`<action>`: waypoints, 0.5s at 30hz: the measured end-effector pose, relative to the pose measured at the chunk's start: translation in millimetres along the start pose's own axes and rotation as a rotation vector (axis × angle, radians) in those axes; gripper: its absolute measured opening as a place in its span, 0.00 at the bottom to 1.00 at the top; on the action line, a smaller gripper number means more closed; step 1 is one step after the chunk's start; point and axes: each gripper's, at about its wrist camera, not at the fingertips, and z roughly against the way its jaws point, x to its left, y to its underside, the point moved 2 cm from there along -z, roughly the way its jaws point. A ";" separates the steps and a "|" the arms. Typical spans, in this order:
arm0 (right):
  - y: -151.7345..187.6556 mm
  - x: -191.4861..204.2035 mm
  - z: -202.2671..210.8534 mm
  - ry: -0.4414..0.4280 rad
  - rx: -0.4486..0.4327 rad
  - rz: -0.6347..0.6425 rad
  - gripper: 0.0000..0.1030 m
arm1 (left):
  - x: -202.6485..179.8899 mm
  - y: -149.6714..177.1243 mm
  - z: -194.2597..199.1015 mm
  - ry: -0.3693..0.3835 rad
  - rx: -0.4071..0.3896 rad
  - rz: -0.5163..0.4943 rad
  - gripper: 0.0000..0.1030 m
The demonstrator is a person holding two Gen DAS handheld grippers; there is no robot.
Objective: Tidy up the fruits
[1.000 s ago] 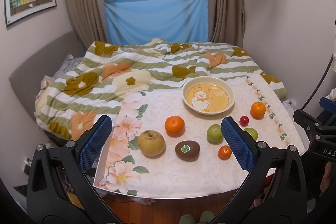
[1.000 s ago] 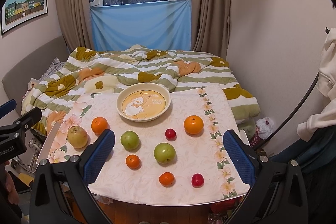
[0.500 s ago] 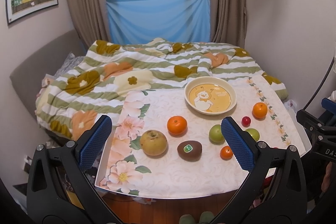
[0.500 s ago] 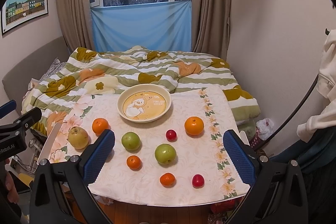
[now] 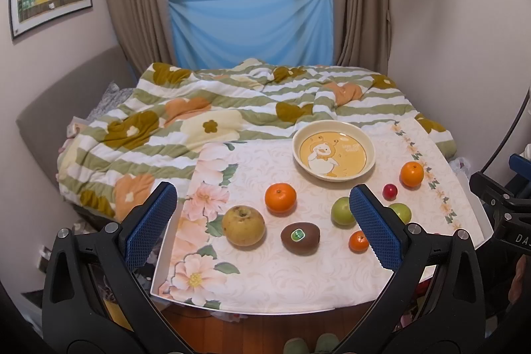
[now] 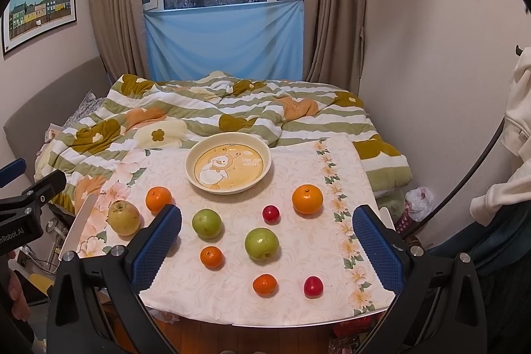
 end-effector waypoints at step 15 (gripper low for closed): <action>-3.0 -2.1 -4.2 -0.028 0.010 0.019 1.00 | 0.3 -3.7 2.6 -0.064 0.007 -0.011 1.00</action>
